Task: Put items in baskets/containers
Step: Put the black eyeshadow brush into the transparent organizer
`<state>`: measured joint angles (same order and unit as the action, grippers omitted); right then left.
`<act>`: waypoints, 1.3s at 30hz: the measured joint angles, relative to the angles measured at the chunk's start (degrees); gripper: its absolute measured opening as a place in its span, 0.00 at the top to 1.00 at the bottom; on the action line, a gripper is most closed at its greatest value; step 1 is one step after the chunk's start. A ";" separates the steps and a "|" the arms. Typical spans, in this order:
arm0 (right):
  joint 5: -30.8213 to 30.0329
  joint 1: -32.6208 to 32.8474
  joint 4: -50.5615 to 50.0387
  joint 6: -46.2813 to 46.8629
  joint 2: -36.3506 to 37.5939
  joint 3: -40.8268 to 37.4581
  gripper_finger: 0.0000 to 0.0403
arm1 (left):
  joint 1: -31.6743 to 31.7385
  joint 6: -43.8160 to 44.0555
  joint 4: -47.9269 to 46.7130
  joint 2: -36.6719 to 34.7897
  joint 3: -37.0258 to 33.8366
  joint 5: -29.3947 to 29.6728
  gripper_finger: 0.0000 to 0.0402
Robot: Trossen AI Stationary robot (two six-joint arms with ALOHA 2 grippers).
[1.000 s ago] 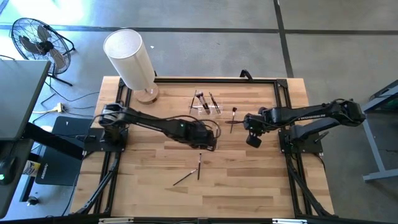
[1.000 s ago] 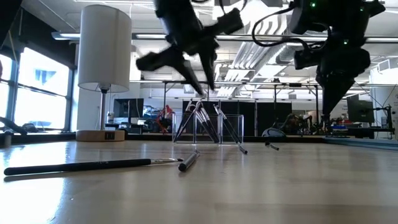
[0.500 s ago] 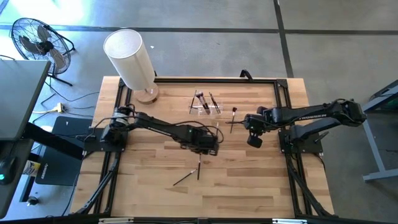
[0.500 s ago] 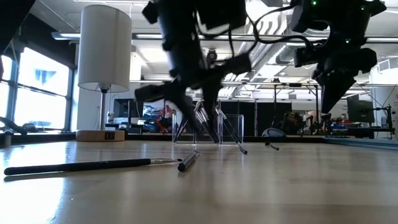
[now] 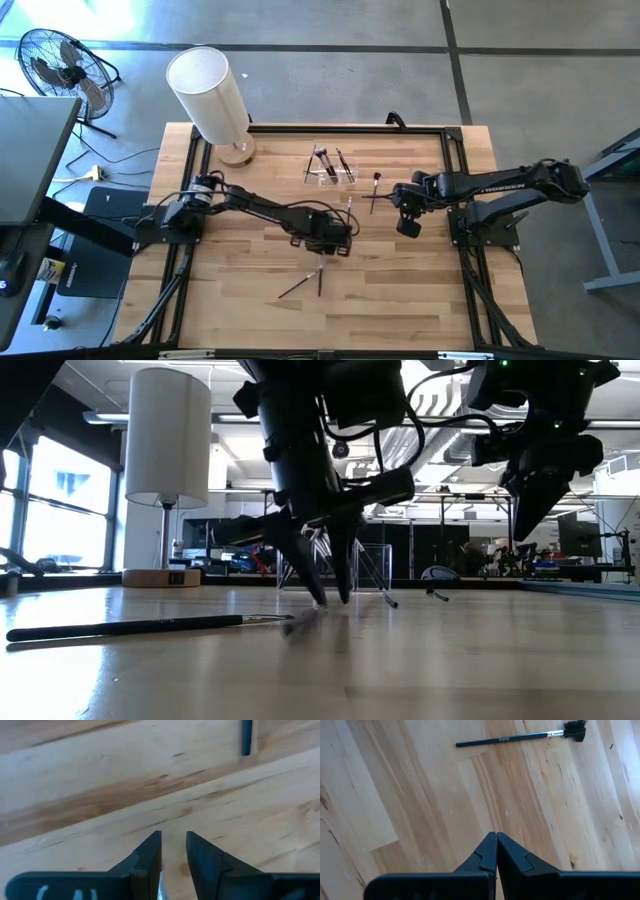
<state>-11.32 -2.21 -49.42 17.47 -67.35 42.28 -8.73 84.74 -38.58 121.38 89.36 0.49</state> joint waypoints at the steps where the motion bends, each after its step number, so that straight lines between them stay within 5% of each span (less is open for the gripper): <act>1: 0.04 -0.01 0.02 0.00 0.00 0.00 0.99 | 0.00 0.04 -0.44 0.03 -0.03 0.01 0.78; 39: 0.79 -0.01 2.14 0.02 0.00 0.00 0.99 | -2.04 9.66 -7.67 -0.07 -0.02 2.55 0.78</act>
<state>-10.53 -2.22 -47.29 17.50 -67.35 42.28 -10.77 94.40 -46.25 121.32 89.34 3.03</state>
